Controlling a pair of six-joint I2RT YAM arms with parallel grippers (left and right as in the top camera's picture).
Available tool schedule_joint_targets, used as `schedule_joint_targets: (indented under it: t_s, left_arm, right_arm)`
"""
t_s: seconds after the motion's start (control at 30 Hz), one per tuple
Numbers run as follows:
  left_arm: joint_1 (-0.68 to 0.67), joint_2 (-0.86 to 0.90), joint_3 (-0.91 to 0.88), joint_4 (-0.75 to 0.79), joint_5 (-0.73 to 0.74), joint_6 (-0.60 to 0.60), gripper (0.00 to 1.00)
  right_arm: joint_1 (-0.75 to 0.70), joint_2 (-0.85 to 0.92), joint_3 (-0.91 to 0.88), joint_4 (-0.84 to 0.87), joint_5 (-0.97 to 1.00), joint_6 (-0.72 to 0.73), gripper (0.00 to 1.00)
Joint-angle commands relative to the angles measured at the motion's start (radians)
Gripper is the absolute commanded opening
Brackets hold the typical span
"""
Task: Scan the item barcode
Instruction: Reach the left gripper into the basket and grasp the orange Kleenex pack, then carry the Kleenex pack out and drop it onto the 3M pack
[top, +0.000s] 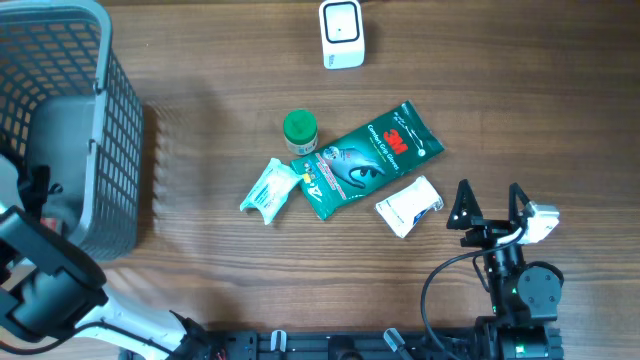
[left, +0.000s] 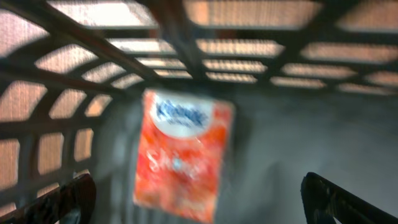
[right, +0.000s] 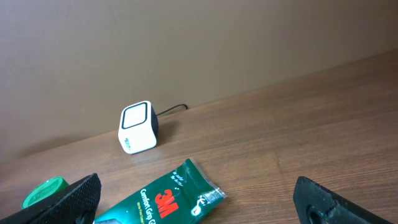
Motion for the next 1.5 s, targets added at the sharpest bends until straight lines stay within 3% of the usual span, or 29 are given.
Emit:
schedule_joint_targets:
  t_s: [0.0, 0.43, 0.5, 0.53, 0.57, 0.67, 0.97, 1.13, 1.23, 1.37, 1.47]
  left_arm:
    - [0.036, -0.006, -0.053, 0.048, -0.015, 0.011, 1.0]
    - [0.04, 0.007, -0.296, 0.318, 0.046, 0.011, 1.0]
    - [0.04, 0.007, -0.326, 0.348, 0.074, 0.011, 0.83]
    - [0.04, 0.006, -0.325, 0.348, 0.117, 0.011, 0.52]
    - [0.04, 0.005, -0.322, 0.347, 0.146, 0.011, 0.36]
    - [0.04, -0.002, -0.295, 0.336, 0.307, 0.012, 0.27]
    - [0.039, -0.141, -0.161, 0.347, 0.787, 0.012, 0.22]
    - [0.016, -0.287, -0.021, 0.451, 1.152, 0.001, 0.23]
    - [-0.026, -0.394, 0.047, 0.529, 1.286, -0.045, 0.25]
    - [-0.155, -0.562, 0.071, 0.57, 1.285, -0.03, 0.25]
    - [-0.364, -0.667, 0.071, 0.528, 1.21, 0.132, 0.28]
  right_arm:
    - [-0.003, -0.001, -0.001, 0.003, -0.008, -0.002, 1.0]
    - [-0.003, -0.001, -0.001, 0.003, -0.008, -0.002, 1.0]
    - [-0.003, -0.001, -0.001, 0.003, -0.008, -0.002, 1.0]
    - [-0.003, -0.001, -0.001, 0.003, -0.008, -0.002, 1.0]
    - [-0.003, -0.001, -0.001, 0.003, -0.008, -0.002, 1.0]
    - [-0.003, -0.001, -0.001, 0.003, -0.008, -0.002, 1.0]
    - [-0.003, -0.001, -0.001, 0.003, -0.008, -0.002, 1.0]
    - [-0.003, -0.001, -0.001, 0.003, -0.008, -0.002, 1.0]
    - [-0.003, -0.001, -0.001, 0.003, -0.008, -0.002, 1.0]
    - [-0.003, -0.001, -0.001, 0.003, -0.008, -0.002, 1.0]
    - [-0.003, -0.001, -0.001, 0.003, -0.008, -0.002, 1.0]
